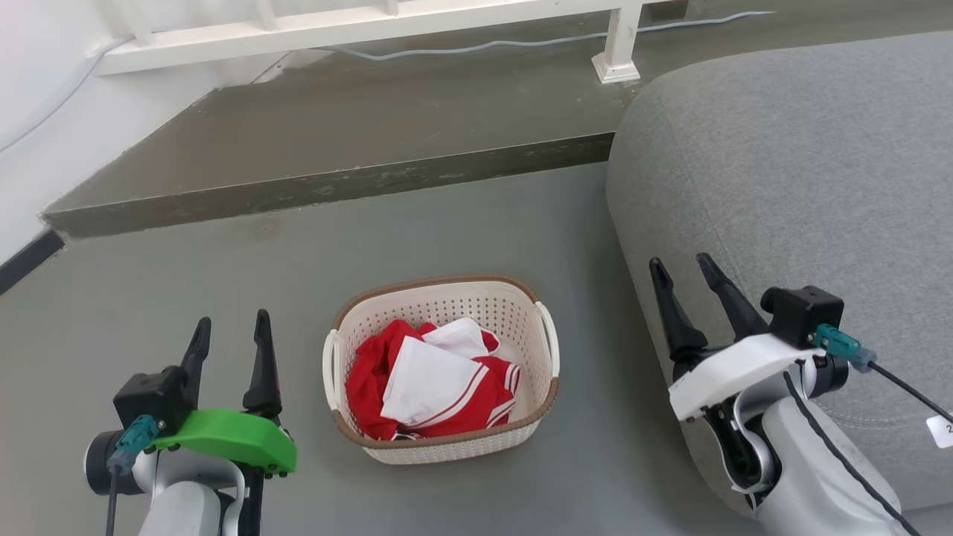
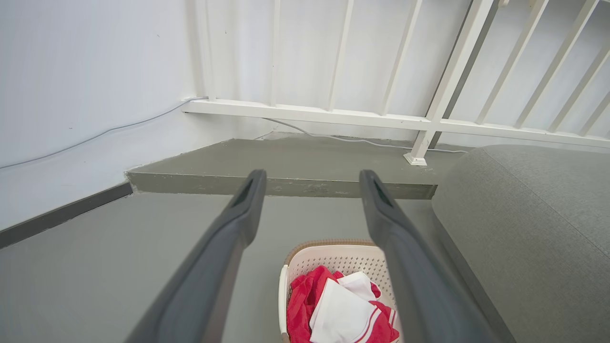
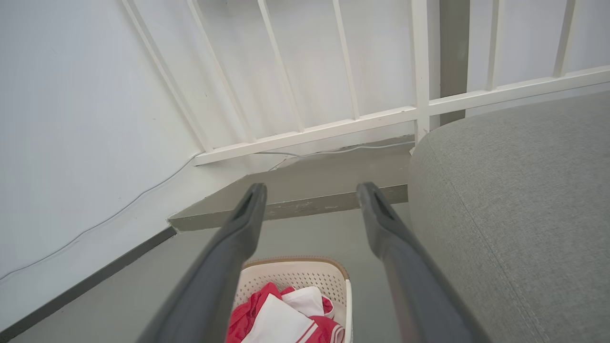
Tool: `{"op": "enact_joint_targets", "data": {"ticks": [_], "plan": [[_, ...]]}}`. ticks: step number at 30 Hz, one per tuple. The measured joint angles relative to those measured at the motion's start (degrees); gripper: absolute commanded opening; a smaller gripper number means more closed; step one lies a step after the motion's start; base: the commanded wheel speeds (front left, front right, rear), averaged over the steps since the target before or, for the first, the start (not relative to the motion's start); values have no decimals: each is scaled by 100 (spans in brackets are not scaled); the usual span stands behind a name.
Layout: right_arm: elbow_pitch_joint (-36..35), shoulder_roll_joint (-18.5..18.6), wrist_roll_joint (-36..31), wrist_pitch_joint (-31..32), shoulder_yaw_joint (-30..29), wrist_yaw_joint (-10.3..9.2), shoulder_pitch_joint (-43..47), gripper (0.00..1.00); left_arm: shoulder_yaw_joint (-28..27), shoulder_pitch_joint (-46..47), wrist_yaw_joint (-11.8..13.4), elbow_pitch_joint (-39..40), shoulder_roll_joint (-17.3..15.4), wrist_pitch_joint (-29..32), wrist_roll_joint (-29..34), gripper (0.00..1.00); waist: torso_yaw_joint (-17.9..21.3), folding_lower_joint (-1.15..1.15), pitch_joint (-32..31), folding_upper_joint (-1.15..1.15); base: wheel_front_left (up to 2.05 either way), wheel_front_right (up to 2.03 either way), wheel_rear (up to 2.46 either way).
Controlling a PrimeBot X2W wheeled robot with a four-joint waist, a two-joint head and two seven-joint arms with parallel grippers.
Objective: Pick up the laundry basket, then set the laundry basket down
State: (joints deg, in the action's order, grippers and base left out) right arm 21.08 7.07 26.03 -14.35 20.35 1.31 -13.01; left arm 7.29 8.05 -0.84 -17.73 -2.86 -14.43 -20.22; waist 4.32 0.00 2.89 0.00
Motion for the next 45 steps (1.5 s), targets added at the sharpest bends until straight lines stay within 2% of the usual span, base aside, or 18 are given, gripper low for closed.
{"op": "enact_joint_targets", "data": {"ticks": [31, 45], "plan": [[-205, -98, -298, 0, -231, 20, 396, 100, -97, -288, -151, 267, 34, 0, 32, 100, -33, 0, -4, 0, 0, 0, 0], [-230, -153, -434, 0, -310, 116, 418, 100, -98, -382, -204, 292, 38, 0, 24, 100, -21, 0, -21, 0, 0, 0, 0]]}}
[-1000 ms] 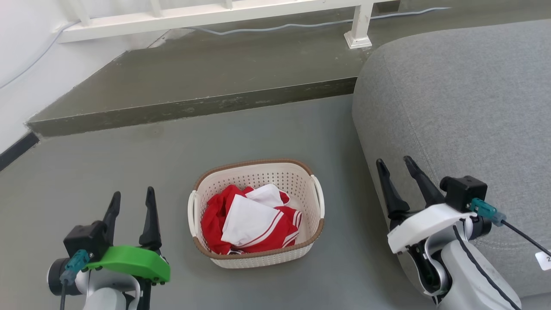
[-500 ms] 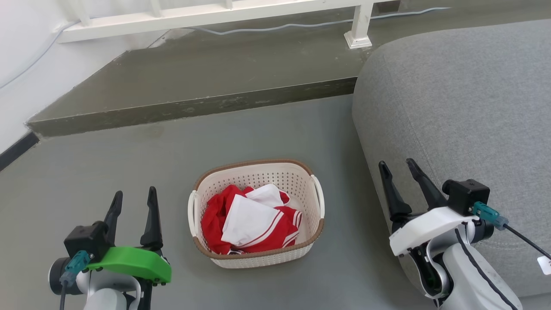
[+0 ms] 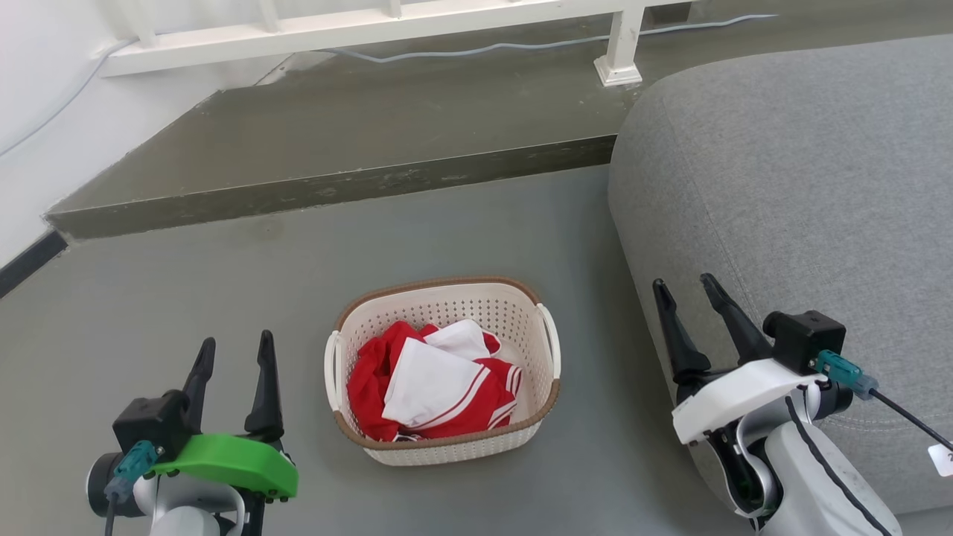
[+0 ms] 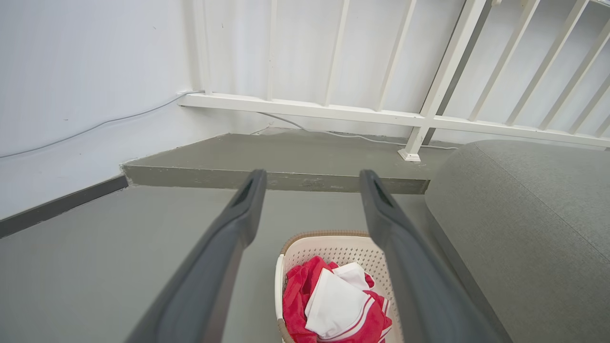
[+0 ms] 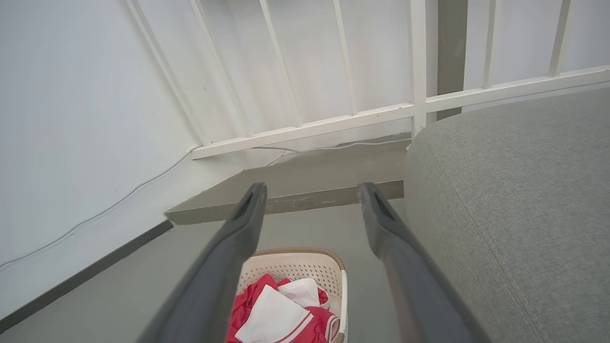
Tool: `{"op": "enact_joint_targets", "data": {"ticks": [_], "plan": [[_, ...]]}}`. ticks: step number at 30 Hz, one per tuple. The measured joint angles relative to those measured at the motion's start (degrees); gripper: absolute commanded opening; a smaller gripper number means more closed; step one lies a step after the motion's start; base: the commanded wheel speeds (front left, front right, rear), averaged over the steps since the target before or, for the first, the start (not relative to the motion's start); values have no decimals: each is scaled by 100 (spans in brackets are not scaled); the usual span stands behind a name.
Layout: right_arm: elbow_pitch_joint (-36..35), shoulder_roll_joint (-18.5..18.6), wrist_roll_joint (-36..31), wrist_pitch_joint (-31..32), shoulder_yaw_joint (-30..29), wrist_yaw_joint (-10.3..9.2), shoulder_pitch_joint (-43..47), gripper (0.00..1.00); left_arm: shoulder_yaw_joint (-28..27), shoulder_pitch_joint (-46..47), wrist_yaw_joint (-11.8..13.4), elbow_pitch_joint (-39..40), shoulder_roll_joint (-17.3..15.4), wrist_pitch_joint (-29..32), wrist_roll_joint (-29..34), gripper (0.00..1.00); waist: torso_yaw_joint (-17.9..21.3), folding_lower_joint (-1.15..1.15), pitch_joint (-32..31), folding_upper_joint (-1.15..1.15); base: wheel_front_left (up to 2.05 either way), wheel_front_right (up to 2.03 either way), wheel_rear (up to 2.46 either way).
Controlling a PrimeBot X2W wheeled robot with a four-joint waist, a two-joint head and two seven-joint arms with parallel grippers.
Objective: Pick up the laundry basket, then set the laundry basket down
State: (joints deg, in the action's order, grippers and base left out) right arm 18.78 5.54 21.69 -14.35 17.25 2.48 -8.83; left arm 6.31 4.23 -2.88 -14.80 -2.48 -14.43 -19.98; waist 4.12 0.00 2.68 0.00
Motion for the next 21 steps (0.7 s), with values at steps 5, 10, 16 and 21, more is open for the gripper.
{"op": "enact_joint_targets", "data": {"ticks": [5, 10, 16, 21], "plan": [[0, -5, -7, 0, -24, 4, 5, 100, 0, -18, -8, -3, 1, 0, 0, 100, 6, 0, -25, 0, 0, 0, 0], [0, -14, -8, 0, -35, 20, 21, 100, 7, -21, -13, -9, 2, 0, -53, 100, 9, 0, -45, 0, 0, 0, 0], [201, -44, -14, 4, -16, 10, 207, 0, 76, -130, -40, -243, 46, 26, -124, 0, 8, 0, -50, 0, 0, 0, 0], [323, -67, 51, 24, -32, 10, 424, 0, 81, -223, -41, -383, 98, 78, -190, 0, 5, 0, -53, 0, 0, 0, 0]]}}
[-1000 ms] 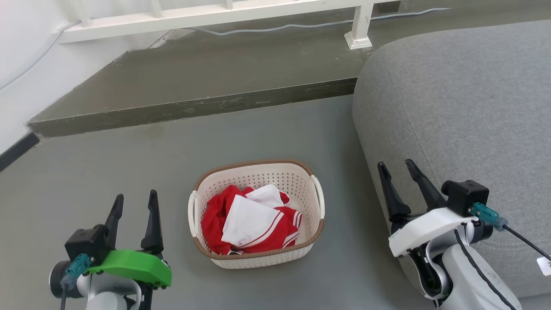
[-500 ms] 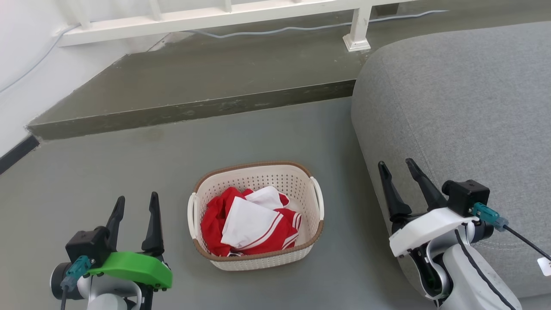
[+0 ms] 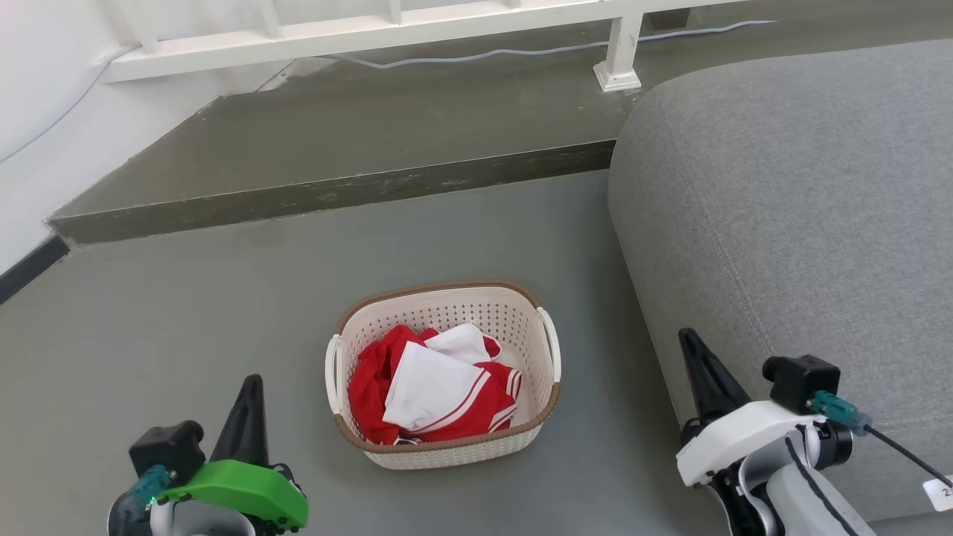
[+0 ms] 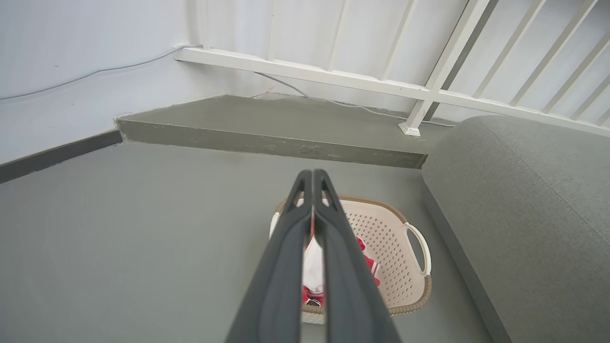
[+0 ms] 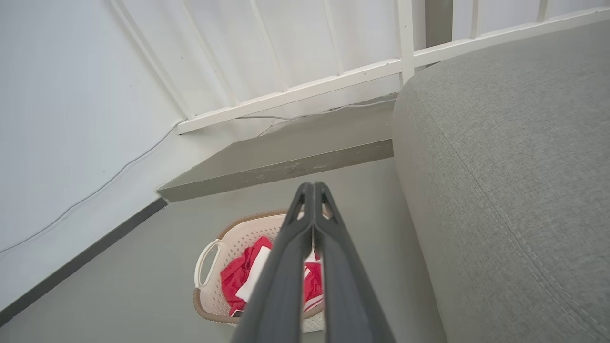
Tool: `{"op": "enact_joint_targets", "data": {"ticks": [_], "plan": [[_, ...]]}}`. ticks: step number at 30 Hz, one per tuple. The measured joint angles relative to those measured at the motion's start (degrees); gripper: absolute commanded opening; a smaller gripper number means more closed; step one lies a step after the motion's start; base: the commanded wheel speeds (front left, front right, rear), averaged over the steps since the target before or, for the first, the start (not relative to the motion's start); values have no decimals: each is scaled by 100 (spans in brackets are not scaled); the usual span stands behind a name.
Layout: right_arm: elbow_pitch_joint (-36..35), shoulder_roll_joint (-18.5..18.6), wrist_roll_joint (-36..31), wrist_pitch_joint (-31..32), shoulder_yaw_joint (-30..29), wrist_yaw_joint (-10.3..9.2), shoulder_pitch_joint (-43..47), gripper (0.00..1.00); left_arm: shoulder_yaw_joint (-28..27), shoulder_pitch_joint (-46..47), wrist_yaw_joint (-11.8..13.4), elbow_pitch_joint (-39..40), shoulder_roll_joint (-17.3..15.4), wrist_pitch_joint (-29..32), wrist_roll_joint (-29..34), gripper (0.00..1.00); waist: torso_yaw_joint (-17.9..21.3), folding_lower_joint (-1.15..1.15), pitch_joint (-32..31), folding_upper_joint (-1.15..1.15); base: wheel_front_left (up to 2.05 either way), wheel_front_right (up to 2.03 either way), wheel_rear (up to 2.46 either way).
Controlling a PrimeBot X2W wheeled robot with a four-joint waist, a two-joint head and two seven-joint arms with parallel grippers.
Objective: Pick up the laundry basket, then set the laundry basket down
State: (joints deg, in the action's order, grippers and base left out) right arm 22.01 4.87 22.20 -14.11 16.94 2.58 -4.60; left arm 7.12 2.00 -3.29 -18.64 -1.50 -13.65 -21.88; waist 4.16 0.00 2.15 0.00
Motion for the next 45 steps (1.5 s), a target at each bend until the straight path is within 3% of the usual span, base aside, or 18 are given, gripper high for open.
{"op": "enact_joint_targets", "data": {"ticks": [45], "plan": [[-245, -113, 3287, 937, -1102, 175, 0, 0, -610, 32, -152, 4, 1, 1009, -3222, 0, -202, 0, -96, 0, 0, 0, 0]]}}
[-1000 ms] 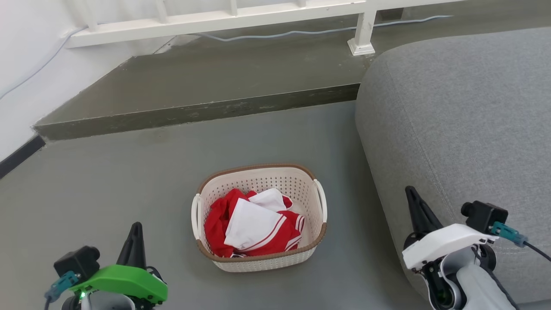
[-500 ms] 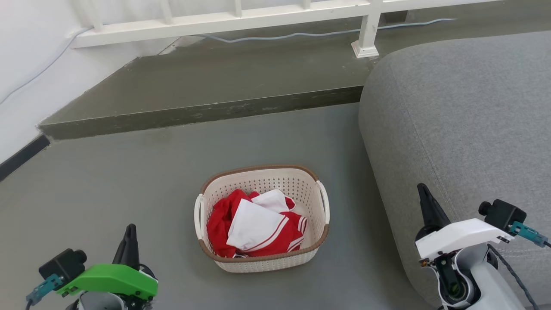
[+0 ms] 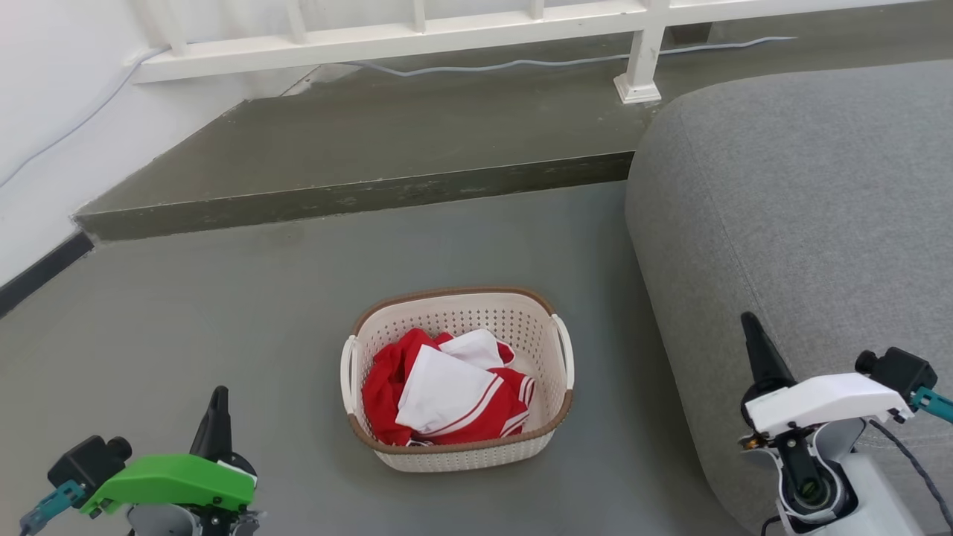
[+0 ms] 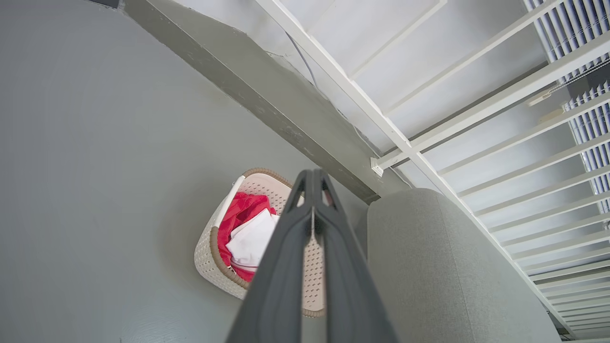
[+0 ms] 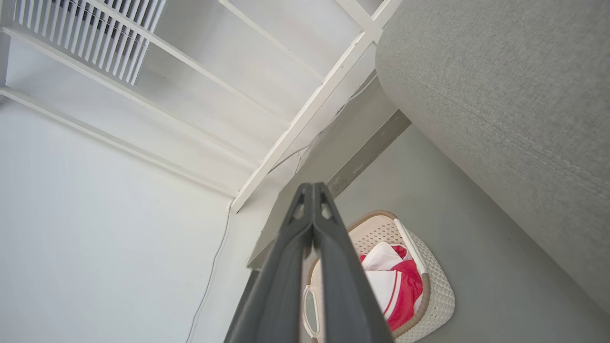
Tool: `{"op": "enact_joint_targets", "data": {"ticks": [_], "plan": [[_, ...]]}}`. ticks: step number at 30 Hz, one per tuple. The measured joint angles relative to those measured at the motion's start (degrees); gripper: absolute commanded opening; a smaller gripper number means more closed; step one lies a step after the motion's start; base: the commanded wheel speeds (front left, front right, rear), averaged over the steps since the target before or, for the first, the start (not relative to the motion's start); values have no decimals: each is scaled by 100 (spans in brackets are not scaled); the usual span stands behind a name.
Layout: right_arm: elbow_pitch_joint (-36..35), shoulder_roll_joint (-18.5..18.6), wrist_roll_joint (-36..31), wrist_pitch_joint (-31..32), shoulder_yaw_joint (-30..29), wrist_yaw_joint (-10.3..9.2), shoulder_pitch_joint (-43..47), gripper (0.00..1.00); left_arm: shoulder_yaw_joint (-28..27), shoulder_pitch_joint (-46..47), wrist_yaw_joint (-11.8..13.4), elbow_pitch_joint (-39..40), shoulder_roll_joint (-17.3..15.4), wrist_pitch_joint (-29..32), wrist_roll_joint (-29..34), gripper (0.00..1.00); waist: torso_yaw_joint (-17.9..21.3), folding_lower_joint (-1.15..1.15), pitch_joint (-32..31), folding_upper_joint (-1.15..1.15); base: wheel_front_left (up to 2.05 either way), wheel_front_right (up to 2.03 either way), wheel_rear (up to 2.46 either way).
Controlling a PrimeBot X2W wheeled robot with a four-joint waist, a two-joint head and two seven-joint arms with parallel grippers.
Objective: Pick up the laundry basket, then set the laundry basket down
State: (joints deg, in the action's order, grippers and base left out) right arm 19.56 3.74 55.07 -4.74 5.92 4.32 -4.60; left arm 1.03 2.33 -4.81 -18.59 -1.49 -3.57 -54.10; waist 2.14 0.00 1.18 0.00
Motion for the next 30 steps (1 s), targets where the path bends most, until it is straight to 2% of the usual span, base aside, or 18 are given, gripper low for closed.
{"op": "enact_joint_targets", "data": {"ticks": [30], "plan": [[-163, -43, 2004, 558, -702, 129, 0, 0, -320, 13, -109, 114, -3, 566, -2037, 0, -118, 0, -57, 0, 0, 0, 0]]}}
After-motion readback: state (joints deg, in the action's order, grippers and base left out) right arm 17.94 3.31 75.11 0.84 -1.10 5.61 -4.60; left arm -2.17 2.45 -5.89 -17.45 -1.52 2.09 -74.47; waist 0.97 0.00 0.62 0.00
